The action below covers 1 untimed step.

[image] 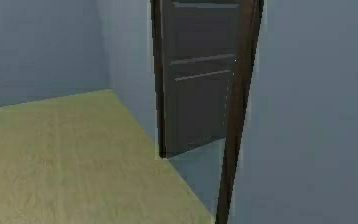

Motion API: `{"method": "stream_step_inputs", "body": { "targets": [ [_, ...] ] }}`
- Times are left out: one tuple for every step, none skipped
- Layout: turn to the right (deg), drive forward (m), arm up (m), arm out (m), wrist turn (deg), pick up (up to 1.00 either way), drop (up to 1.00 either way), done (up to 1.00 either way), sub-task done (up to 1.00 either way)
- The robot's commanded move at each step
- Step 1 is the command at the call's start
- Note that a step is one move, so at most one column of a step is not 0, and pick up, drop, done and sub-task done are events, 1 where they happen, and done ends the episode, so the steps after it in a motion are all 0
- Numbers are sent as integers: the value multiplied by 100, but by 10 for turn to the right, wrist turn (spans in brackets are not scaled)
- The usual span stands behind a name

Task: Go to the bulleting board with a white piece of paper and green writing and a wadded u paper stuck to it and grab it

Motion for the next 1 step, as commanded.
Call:
{"method": "stream_step_inputs", "body": {
  "targets": [
    [-60, 0, 0, 0, 0, 0, 0, 0, 0]
  ]
}}
